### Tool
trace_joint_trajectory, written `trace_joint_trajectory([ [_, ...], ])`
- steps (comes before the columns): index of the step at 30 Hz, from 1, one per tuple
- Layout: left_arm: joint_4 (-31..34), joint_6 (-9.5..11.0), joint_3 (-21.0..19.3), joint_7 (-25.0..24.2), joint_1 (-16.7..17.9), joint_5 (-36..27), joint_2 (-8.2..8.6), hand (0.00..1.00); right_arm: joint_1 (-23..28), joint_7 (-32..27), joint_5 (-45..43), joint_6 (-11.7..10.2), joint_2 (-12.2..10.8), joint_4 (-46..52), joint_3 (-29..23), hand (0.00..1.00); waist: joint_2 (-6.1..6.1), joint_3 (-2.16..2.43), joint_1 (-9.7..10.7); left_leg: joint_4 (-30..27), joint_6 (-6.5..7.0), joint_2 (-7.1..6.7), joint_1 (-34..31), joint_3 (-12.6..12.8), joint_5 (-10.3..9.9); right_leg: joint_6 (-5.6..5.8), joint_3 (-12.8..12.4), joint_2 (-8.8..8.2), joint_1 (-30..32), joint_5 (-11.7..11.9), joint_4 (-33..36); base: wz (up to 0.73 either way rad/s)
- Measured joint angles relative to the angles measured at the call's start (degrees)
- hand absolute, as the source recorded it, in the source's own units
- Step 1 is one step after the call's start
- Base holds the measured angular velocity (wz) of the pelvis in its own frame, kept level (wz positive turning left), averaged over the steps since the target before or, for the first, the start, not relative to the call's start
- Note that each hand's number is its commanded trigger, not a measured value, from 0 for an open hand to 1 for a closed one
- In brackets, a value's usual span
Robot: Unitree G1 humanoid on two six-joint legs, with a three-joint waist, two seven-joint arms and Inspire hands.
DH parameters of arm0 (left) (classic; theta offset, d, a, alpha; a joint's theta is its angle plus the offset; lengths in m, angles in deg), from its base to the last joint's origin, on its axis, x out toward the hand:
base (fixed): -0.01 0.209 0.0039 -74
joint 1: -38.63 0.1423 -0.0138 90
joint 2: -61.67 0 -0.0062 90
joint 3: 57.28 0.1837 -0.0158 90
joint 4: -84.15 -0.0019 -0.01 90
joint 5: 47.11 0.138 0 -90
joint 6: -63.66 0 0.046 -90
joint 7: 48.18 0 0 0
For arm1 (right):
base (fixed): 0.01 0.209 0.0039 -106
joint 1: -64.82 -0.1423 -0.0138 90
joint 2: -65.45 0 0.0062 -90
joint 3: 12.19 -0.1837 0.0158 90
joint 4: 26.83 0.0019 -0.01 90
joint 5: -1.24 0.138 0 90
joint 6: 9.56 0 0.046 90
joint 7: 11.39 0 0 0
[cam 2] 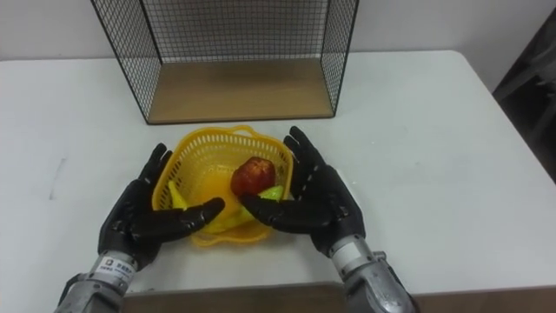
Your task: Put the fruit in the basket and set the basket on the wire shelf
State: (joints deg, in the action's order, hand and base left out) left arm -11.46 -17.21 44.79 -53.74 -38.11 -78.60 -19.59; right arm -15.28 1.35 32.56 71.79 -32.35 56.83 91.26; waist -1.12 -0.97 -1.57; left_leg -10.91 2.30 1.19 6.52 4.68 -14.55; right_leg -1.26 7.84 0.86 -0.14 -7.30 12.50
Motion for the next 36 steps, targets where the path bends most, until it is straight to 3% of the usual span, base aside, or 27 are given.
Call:
trace_joint_trajectory([
  [11, 0.5, 0.2, 2.5, 3.2, -0.7, 1.0, 0.4, 0.0, -4.3, -3.7, -0.3, -0.5, -1.9, -4.7, 1.6, 0.0, 1.45, 0.2, 0.3, -0.8, 0.01, -0.19, -0.6, -0.1, 0.0, 0.05, 0.3, -0.29, 0.0, -0.1, 0.0, 0.01],
  [15, 1.2, 0.3, 3.2, 4.3, -1.1, 1.1, 0.39, 0.0, -4.4, -5.2, -0.4, -0.6, -2.1, -4.7, 1.6, 0.0, 1.45, 0.21, 1.3, -0.9, 0.01, -0.24, -0.8, -0.1, 0.0, 0.1, 0.2, -0.34, 0.1, -0.1, 0.0, 0.03],
  [24, 1.2, 0.3, 5.1, 5.5, -3.3, 1.1, 0.81, 0.0, -4.8, -9.1, -0.4, -1.3, -2.1, -4.6, 1.6, 0.0, 1.76, 0.04, 1.4, -0.8, 0.01, -0.57, -0.8, -0.1, 0.0, 0.09, 0.0, -0.22, 0.4, -0.1, 0.1, 0.0],
  [36, 6.8, 0.4, 3.8, 7.4, -7.6, 0.8, 1.0, 0.0, -7.4, -13.5, -0.4, -1.7, -2.0, 0.5, 1.6, 0.0, 1.76, -0.06, 1.3, -0.3, 0.0, -0.32, -0.1, 0.0, 0.0, 0.06, -0.4, 0.07, 0.1, -0.1, 0.1, -0.01],
])
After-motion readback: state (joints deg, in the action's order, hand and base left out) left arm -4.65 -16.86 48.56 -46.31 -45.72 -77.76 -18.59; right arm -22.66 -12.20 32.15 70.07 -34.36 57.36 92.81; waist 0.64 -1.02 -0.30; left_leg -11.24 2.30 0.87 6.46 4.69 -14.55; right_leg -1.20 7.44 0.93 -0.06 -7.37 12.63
